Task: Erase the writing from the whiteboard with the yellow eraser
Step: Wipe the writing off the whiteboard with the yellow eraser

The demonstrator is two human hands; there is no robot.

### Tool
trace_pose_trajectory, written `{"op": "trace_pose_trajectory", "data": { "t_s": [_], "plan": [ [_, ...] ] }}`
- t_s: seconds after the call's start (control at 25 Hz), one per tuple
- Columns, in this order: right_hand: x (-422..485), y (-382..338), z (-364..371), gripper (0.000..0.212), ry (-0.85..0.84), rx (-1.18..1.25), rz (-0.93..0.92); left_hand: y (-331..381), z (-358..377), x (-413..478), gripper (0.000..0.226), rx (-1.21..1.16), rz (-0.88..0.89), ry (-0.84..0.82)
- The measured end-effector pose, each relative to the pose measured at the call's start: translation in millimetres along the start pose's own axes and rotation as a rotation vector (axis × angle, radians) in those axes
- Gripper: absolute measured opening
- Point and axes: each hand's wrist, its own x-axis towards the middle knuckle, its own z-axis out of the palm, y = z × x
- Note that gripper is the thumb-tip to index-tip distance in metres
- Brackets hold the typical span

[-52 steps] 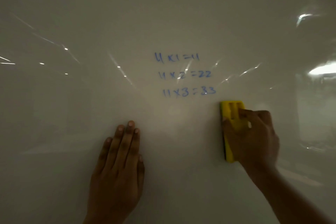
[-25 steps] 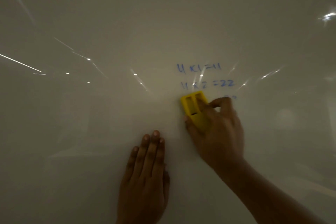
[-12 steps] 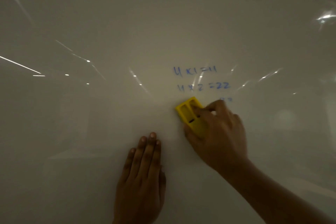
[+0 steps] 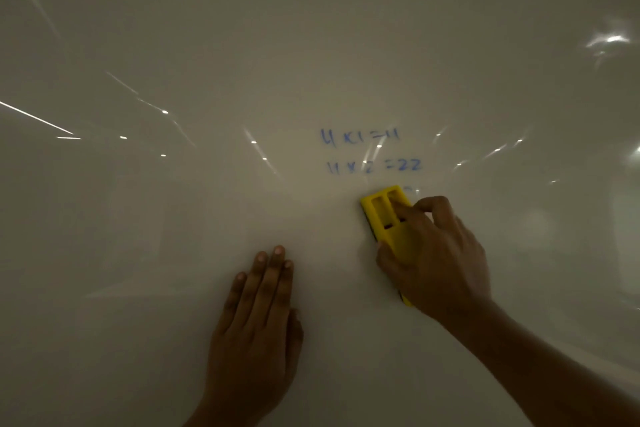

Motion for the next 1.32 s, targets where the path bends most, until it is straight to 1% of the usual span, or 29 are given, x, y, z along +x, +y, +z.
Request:
{"op": "trace_pose_trajectory", "data": {
  "t_s": [0.12, 0.16, 0.2, 0.28, 0.36, 0.4, 0.44, 0.52, 0.56, 0.6, 0.68, 0.8, 0.84, 0.88, 0.92, 0.96, 1.04, 1.08, 1.12, 1.16, 1.24, 1.28, 1.32],
  "plan": [
    [14.1, 26.9, -15.7, 0.058, 0.028, 0.01, 0.223, -26.9, -10.0, 21.0, 0.064, 0.042, 0.079, 0.007],
    [15.9, 28.0, -17.2, 0.059, 0.034, 0.025, 0.237, -37.7, -12.4, 32.2, 0.066, 0.05, 0.068, 0.01],
    [15.2, 23.0, -17.0, 0.061, 0.027, 0.015, 0.211, -45.8, -14.1, 44.0, 0.067, 0.048, 0.019, 0.01],
    [7.5, 6.2, -12.0, 0.065, -0.011, -0.046, 0.094, -51.6, -14.7, 60.4, 0.069, 0.041, -0.111, -0.006],
    [2.9, 2.9, -10.7, 0.065, -0.026, -0.095, 0.002, -51.4, -11.1, 63.2, 0.071, 0.04, -0.148, -0.02],
    [5.9, 9.0, -12.5, 0.063, -0.028, -0.103, -0.008, -52.1, -9.6, 62.5, 0.071, 0.038, -0.14, -0.019],
    [11.5, 17.9, -15.3, 0.061, -0.037, -0.1, 0.032, -53.5, -8.8, 60.9, 0.071, 0.036, -0.132, -0.017],
    [28.3, 39.0, -21.6, 0.06, -0.036, -0.047, 0.208, -54.7, -7.9, 58.8, 0.071, 0.036, -0.127, -0.003],
    [35.7, 45.3, -23.0, 0.059, -0.001, -0.006, 0.283, -54.0, -7.5, 58.5, 0.071, 0.039, -0.13, 0.007],
    [40.9, 43.3, -22.1, 0.058, 0.036, 0.018, 0.313, -53.2, -6.5, 58.9, 0.071, 0.043, -0.131, 0.015],
    [44.1, 13.5, -15.6, 0.059, 0.052, 0.021, 0.247, -51.7, -4.1, 58.7, 0.072, 0.055, -0.126, 0.025],
    [26.5, -58.7, 3.3, 0.066, -0.003, 0.001, -0.032, -54.3, -5.9, 57.8, 0.074, 0.062, -0.11, 0.021],
    [19.8, -71.8, 7.1, 0.066, -0.021, -0.033, -0.104, -55.4, -7.3, 57.8, 0.074, 0.063, -0.103, 0.016],
    [18.7, -72.8, 7.3, 0.064, -0.039, -0.054, -0.132, -56.3, -8.4, 58.4, 0.073, 0.065, -0.099, 0.013],
    [22.4, -65.0, 4.3, 0.062, -0.052, -0.067, -0.111, -56.4, -8.8, 58.8, 0.073, 0.066, -0.101, 0.012],
    [27.5, -52.3, 0.3, 0.06, -0.054, -0.076, -0.037, -55.5, -8.4, 58.8, 0.073, 0.066, -0.111, 0.014],
    [40.2, -30.1, -7.3, 0.057, 0.003, -0.043, 0.152, -54.3, -7.2, 57.5, 0.072, 0.067, -0.13, 0.028],
    [45.0, -27.1, -7.6, 0.056, 0.042, -0.027, 0.198, -53.8, -6.4, 57.0, 0.072, 0.072, -0.131, 0.031],
    [47.1, -33.0, -5.5, 0.057, 0.061, -0.019, 0.195, -53.1, -6.1, 56.5, 0.072, 0.075, -0.127, 0.031],
    [46.8, -46.2, -2.7, 0.06, 0.048, -0.022, 0.14, -52.7, -6.2, 56.3, 0.072, 0.077, -0.121, 0.028],
    [38.1, -74.1, 3.9, 0.064, -0.009, -0.029, -0.066, -53.9, -8.3, 56.3, 0.072, 0.094, -0.114, 0.012],
    [33.8, -78.1, 4.9, 0.063, -0.034, -0.041, -0.149, -54.2, -8.9, 57.0, 0.073, 0.099, -0.107, 0.007],
    [33.4, -74.8, 2.7, 0.061, -0.056, -0.053, -0.18, -54.2, -8.6, 57.4, 0.073, 0.104, -0.097, 0.003]
  ]
}}
